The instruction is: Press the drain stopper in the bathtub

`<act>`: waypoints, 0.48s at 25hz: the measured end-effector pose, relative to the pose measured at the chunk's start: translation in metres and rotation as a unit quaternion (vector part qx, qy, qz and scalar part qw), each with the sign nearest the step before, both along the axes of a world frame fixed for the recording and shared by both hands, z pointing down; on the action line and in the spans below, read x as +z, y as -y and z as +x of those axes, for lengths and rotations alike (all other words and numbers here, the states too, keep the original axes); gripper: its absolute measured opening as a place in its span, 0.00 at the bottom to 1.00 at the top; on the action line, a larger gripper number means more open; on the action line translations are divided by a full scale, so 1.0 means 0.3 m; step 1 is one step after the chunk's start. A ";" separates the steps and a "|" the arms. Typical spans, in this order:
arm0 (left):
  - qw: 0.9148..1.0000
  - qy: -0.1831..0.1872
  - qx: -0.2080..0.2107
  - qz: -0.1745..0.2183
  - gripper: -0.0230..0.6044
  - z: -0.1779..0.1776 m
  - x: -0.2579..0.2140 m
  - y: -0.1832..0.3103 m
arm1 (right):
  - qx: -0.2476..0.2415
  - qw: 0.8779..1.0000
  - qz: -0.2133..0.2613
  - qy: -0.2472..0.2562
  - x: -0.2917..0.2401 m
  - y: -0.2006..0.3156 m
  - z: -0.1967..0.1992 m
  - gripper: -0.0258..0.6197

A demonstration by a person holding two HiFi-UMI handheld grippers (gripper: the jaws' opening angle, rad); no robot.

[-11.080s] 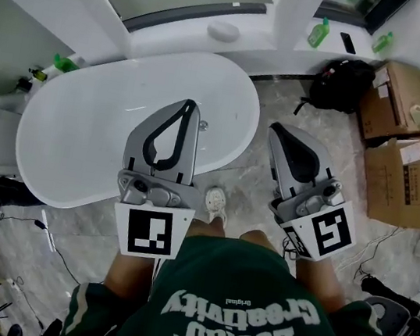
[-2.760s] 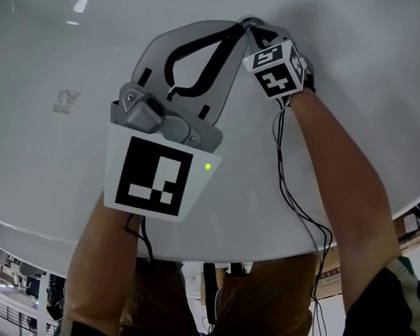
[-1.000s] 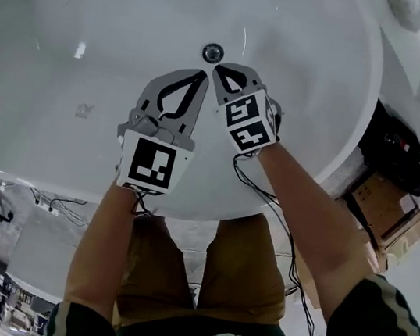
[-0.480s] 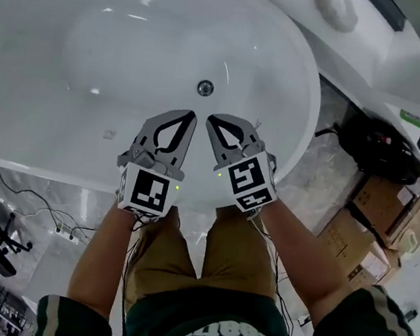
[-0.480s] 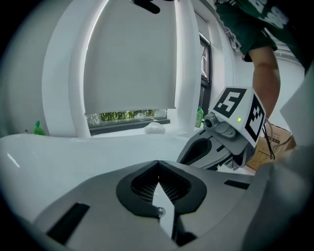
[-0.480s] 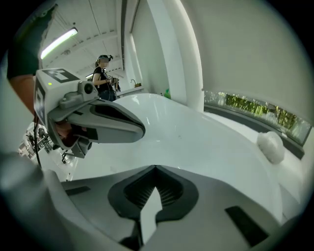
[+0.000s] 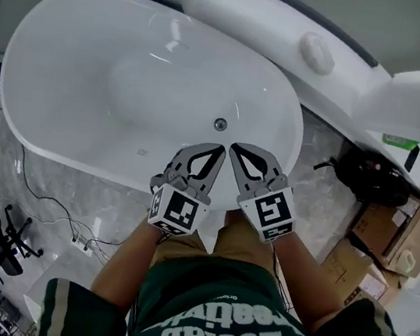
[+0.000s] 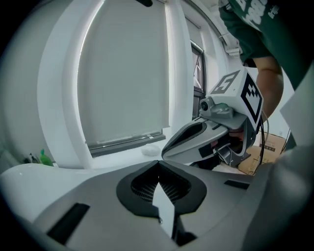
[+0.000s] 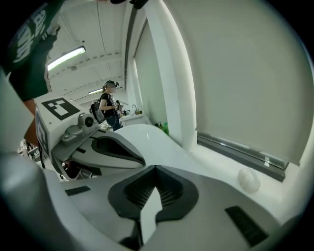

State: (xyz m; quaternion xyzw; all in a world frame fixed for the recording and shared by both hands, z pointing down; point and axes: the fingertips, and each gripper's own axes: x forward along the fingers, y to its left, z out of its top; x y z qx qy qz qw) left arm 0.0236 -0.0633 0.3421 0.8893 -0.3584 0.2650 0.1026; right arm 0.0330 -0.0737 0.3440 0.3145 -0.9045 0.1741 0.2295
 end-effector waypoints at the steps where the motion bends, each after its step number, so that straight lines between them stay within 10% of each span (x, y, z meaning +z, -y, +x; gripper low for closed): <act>1: 1.000 -0.002 -0.002 0.003 0.04 0.002 -0.038 -0.004 | 0.006 1.000 0.006 0.007 -0.048 -0.004 0.012 0.06; 12: 0.998 0.019 -0.025 0.063 0.04 -0.015 -0.396 0.027 | -0.010 0.996 0.076 0.038 -0.414 -0.011 0.091 0.06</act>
